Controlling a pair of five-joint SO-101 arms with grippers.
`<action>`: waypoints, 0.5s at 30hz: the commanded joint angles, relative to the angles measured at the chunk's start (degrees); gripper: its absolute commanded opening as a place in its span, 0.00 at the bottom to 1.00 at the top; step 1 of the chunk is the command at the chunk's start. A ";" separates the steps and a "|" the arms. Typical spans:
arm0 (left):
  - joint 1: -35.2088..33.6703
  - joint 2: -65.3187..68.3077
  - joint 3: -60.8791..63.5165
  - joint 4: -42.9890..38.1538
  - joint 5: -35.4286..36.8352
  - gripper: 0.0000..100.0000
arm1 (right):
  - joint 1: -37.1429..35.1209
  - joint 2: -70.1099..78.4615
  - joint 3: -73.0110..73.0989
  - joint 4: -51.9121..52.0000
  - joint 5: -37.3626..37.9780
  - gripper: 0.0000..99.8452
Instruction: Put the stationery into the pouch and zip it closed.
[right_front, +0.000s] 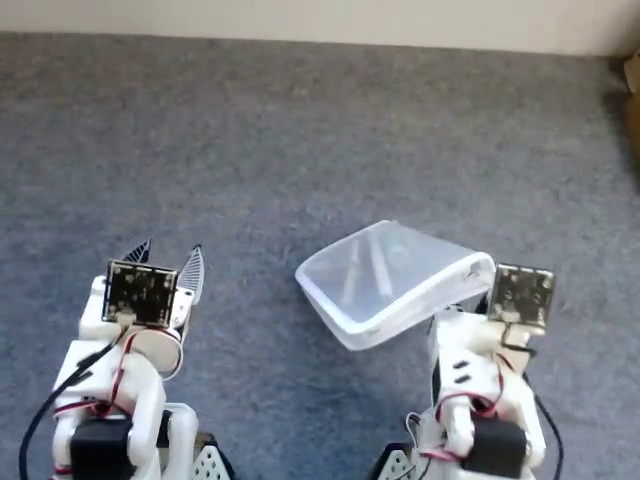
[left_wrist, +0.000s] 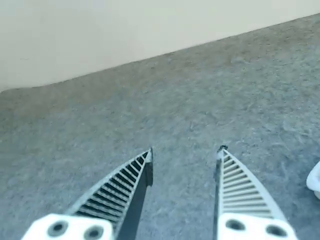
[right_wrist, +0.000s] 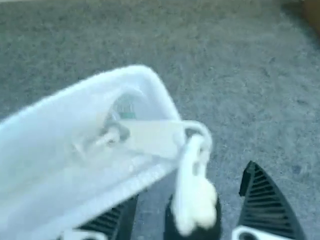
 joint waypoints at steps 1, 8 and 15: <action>-1.89 -0.66 0.84 -0.09 0.44 0.20 | -0.75 -0.04 5.49 -6.90 0.88 0.28; -3.30 -0.57 5.49 -0.26 0.53 0.20 | -0.75 -0.04 13.76 -11.91 0.44 0.28; -3.21 -0.57 10.15 -0.26 0.62 0.20 | -0.75 -0.04 19.65 -13.41 0.35 0.28</action>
